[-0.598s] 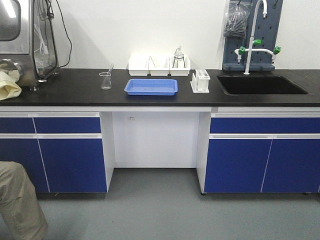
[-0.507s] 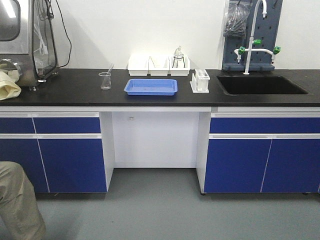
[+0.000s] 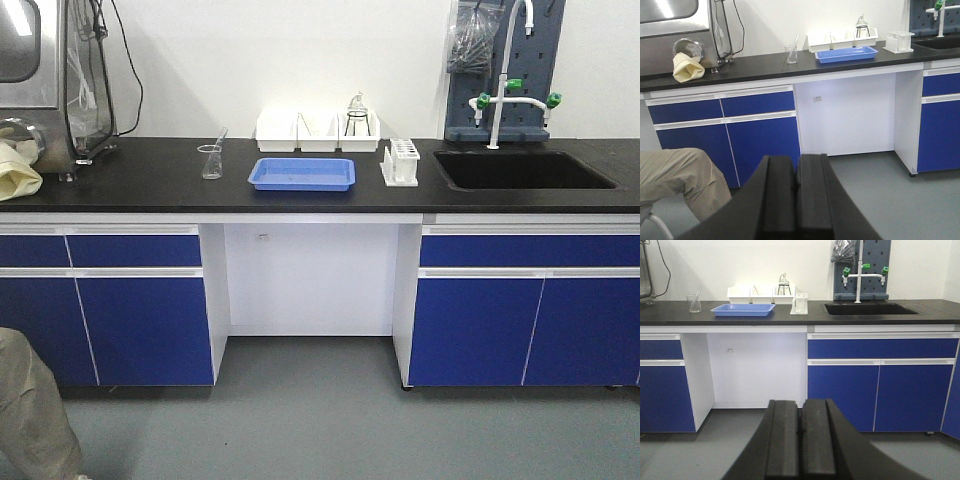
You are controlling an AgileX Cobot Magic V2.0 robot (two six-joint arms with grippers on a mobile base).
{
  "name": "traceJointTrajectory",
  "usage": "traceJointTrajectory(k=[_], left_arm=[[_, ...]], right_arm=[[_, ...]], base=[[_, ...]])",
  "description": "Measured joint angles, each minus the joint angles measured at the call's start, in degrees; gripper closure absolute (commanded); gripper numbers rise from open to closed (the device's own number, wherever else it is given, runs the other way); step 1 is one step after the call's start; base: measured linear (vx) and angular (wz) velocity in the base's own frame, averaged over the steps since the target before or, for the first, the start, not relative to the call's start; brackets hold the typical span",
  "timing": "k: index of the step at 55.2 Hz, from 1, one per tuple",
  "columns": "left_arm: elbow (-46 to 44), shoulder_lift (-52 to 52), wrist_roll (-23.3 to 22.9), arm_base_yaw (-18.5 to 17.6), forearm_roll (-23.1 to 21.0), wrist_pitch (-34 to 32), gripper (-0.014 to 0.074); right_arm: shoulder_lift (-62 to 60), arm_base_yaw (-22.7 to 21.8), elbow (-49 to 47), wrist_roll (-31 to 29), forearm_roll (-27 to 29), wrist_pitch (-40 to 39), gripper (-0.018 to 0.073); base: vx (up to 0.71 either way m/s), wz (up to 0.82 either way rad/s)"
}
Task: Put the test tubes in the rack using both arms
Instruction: 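Drive the base forward up to the bench with the beaker and rack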
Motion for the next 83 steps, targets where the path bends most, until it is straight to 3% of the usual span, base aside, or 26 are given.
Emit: traceJointTrajectory(k=[33,83], left_arm=[[0.0,0.0,0.0,0.0,0.0,0.0,0.0604],[0.0,0.0,0.0,0.0,0.0,0.0,0.0604]], right_arm=[[0.0,0.0,0.0,0.0,0.0,0.0,0.0571],[0.0,0.0,0.0,0.0,0.0,0.0,0.0571]], base=[[0.17,0.01],[0.44,-0.01]])
